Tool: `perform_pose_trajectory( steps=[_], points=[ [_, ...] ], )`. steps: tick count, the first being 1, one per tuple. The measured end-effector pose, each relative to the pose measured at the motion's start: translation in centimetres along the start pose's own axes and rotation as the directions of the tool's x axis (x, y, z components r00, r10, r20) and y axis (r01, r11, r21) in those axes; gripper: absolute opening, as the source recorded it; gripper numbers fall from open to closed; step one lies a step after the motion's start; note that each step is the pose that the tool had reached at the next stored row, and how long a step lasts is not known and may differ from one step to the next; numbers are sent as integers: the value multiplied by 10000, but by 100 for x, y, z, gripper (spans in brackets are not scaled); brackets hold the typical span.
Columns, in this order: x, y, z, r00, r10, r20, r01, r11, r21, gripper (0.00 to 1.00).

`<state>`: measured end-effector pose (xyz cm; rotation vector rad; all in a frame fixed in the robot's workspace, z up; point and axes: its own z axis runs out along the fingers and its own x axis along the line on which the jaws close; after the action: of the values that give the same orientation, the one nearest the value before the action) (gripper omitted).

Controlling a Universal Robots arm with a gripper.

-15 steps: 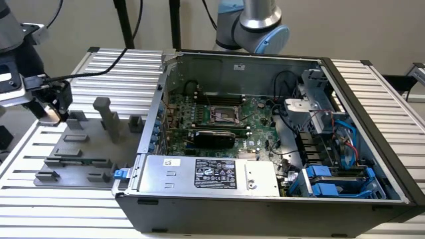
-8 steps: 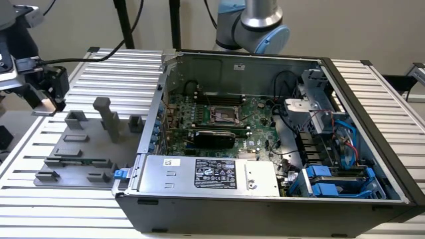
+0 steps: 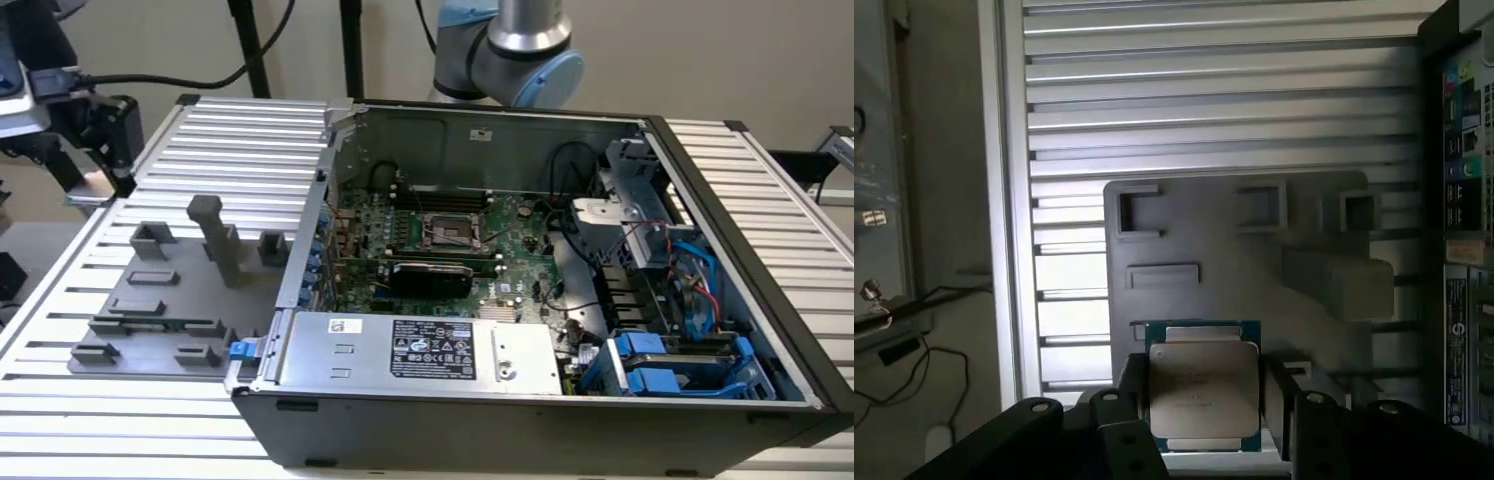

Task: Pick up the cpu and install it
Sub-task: 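Pick up the cpu and move it towards the insertion slot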

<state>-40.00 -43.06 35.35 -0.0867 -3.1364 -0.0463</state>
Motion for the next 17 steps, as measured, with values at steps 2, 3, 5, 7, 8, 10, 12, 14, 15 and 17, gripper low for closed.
perform_pose_trajectory(
  steps=[2,3,5,7,8,10,12,14,15,17],
  points=[
    [-88,8,-90,10000,-7,-5,7,10000,-14,55],
    [-132,11,-136,10000,-9,-11,9,10000,-19,55],
    [-222,19,-226,10000,-10,-18,10,10000,-33,55],
    [-315,27,-319,10000,-11,-22,11,10000,-46,55],
    [-360,31,-361,10000,-11,-21,11,10000,-50,55],
    [-449,38,-437,10000,-10,-27,10,10000,-58,55],
    [-540,45,-499,10000,-10,-29,10,10000,-74,55],
    [-630,51,-542,10000,-11,-31,11,10000,-97,55],
    [-675,53,-558,10000,-11,-32,11,9999,-108,55],
    [-767,60,-583,10000,-10,-33,10,9999,-126,55]
  ],
)
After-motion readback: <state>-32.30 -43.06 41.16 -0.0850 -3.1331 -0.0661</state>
